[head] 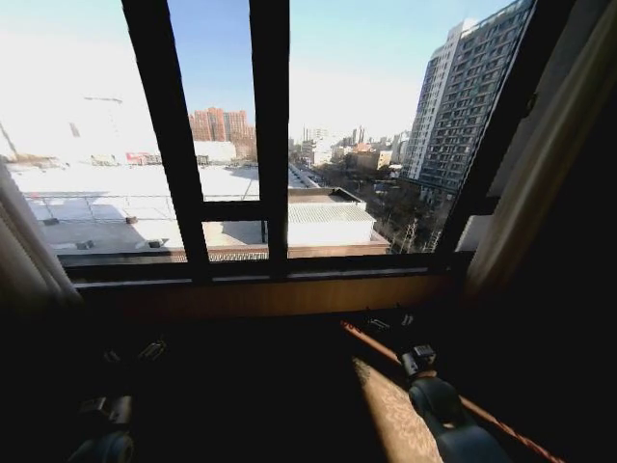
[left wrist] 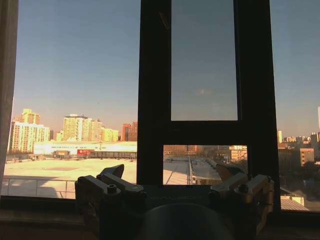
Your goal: Open the curtains by pulling them apart, changing their state from closed to fully open.
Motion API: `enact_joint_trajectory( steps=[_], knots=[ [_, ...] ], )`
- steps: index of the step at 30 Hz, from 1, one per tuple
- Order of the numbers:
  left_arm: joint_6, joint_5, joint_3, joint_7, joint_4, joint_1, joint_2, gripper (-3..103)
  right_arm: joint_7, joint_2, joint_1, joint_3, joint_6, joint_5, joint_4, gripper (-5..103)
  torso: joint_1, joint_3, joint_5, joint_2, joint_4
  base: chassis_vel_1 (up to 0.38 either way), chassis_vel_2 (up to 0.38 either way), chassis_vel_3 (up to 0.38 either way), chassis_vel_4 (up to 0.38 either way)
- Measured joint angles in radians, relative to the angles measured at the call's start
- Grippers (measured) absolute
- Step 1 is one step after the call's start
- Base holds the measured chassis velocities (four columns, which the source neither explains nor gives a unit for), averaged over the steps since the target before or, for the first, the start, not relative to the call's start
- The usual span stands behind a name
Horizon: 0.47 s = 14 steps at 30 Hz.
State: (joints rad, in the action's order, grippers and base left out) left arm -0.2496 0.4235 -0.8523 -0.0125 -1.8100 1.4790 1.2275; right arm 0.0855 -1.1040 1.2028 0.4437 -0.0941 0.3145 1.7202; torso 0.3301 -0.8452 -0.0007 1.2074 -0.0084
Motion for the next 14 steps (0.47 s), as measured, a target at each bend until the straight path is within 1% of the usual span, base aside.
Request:
enact_joint_trajectory(
  steps=[1,2,3,5,6,7,8,9,11,14],
  knots=[
    [0.000,0.000,0.000,0.001,0.000,0.000,0.000,100,0.000,0.000,0.000,0.000,0.000,0.000,0.000,100,0.003,-0.001,0.0018,-0.001,0.0002,0.000,0.000,0.000,0.000],
    [0.000,0.000,0.000,0.001,0.000,0.000,0.000,100,0.000,0.000,0.000,0.000,0.000,0.000,0.000,100,0.003,-0.001,0.0018,-0.001,0.0002,0.000,0.000,0.000,0.000],
    [0.000,0.000,0.000,0.001,-0.001,-0.001,0.000,100,0.000,0.000,-0.001,0.000,0.000,0.000,0.000,100,0.003,-0.001,0.0028,-0.001,0.0004,-0.008,0.105,0.076,-0.048],
    [0.000,0.000,0.000,0.001,0.000,-0.001,0.000,100,0.000,0.000,-0.001,0.000,0.000,0.000,0.000,100,0.001,0.000,-0.0005,-0.001,0.0005,-0.064,0.071,0.084,-0.023],
    [0.000,0.000,0.000,0.001,0.000,0.000,0.000,100,0.000,0.000,-0.001,0.000,0.000,0.000,0.000,100,0.000,0.001,-0.0005,0.000,0.0006,0.000,0.000,0.000,0.000],
    [0.000,0.000,0.000,0.001,0.000,0.000,0.000,100,0.000,0.000,-0.001,0.000,0.000,0.000,0.000,100,0.000,0.001,0.0006,0.001,0.0004,0.068,0.010,-0.018,-0.004],
    [0.000,0.000,0.000,0.001,0.000,0.000,0.000,100,0.000,0.000,-0.001,0.000,0.000,0.000,0.000,100,0.000,0.001,0.0006,0.001,0.0004,0.068,0.010,-0.018,-0.004],
    [0.000,0.000,0.000,0.001,0.000,0.000,0.000,100,0.000,0.000,-0.001,0.000,0.000,0.000,0.000,100,-0.001,0.001,0.0014,0.001,0.0003,0.068,0.010,-0.088,-0.003],
    [0.000,0.000,0.000,0.001,0.000,0.000,0.000,100,0.000,0.000,0.000,0.000,0.000,0.000,0.000,100,-0.001,0.001,0.0001,0.001,0.0005,0.063,-0.042,-0.066,0.033],
    [0.000,0.000,-0.001,0.000,0.000,0.000,0.000,100,0.000,0.000,0.000,0.000,0.000,0.000,0.000,100,-0.001,0.001,0.0005,0.001,0.0005,0.000,0.000,0.000,0.000]
  ],
)
